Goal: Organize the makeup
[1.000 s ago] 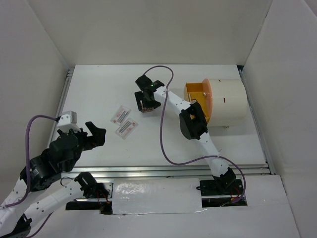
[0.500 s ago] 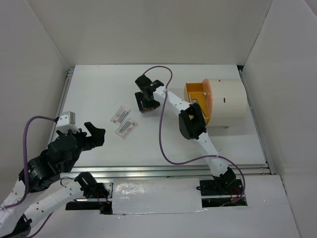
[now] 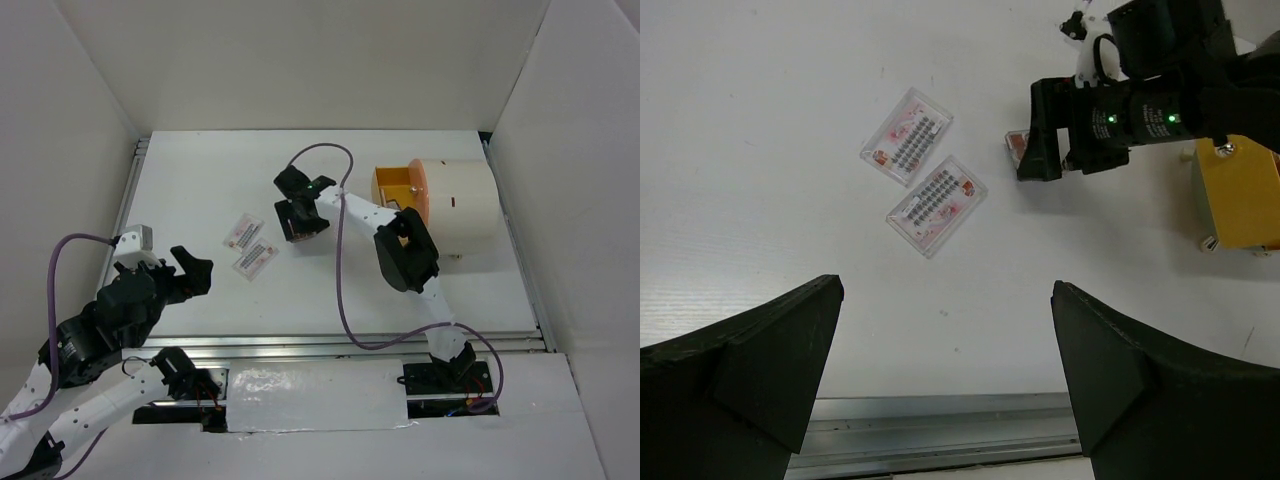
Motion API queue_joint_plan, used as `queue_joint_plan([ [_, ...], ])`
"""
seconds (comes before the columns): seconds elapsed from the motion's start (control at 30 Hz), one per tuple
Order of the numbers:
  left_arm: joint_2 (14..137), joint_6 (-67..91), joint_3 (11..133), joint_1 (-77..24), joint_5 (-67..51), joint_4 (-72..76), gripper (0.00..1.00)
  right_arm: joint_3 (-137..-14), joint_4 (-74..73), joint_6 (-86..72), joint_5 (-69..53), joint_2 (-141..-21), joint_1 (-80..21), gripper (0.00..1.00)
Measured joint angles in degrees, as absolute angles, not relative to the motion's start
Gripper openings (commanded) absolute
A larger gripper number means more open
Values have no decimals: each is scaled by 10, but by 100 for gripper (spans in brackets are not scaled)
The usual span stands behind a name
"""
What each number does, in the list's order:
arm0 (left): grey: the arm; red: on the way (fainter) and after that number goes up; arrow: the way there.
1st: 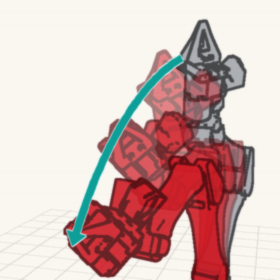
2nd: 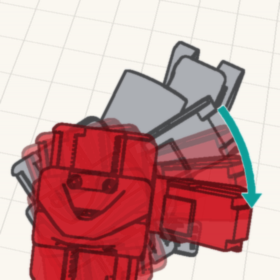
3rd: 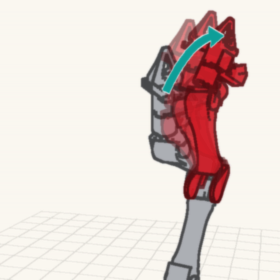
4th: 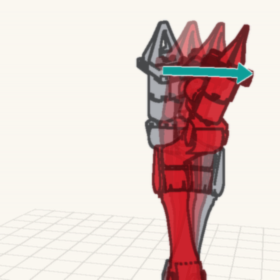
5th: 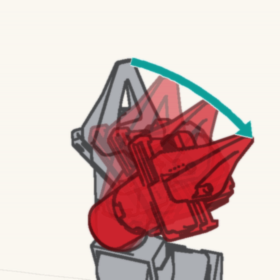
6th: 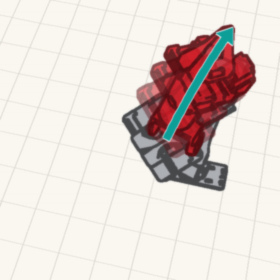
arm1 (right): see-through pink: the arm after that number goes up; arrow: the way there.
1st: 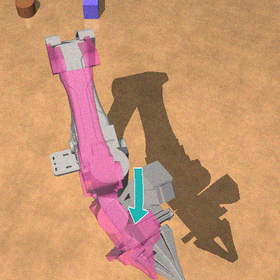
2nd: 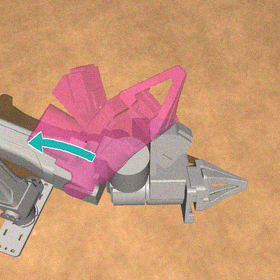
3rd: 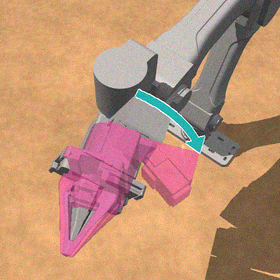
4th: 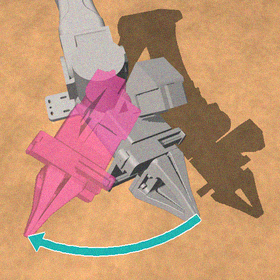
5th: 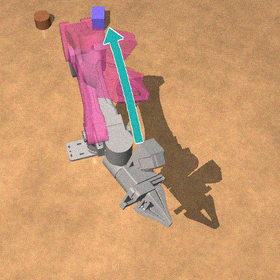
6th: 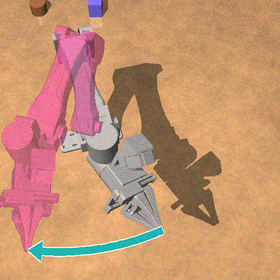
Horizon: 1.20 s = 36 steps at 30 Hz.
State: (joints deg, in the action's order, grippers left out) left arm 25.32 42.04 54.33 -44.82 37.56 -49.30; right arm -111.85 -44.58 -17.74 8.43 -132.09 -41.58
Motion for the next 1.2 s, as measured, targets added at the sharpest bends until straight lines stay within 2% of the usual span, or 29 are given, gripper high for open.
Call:
queue_joint_plan([
  [0.2, 253, 420, 543, -448, 376, -493, 99, -1074, -433, -182, 88, -1180, -433, 57],
  [0.37, 253, 420, 543, -448, 376, -493, 99, -1072, -443, -182, 141, -1038, -425, 57],
  [0.57, 248, 420, 543, -448, 373, -493, 99, -1001, -452, -181, 150, -917, -350, 57],
  [0.83, 238, 420, 541, -448, 372, -493, 99, -844, -446, -173, 78, -882, -261, 57],
  [1.2, 238, 420, 541, -448, 372, -493, 99, -828, -439, -171, 51, -873, -237, 58],
])
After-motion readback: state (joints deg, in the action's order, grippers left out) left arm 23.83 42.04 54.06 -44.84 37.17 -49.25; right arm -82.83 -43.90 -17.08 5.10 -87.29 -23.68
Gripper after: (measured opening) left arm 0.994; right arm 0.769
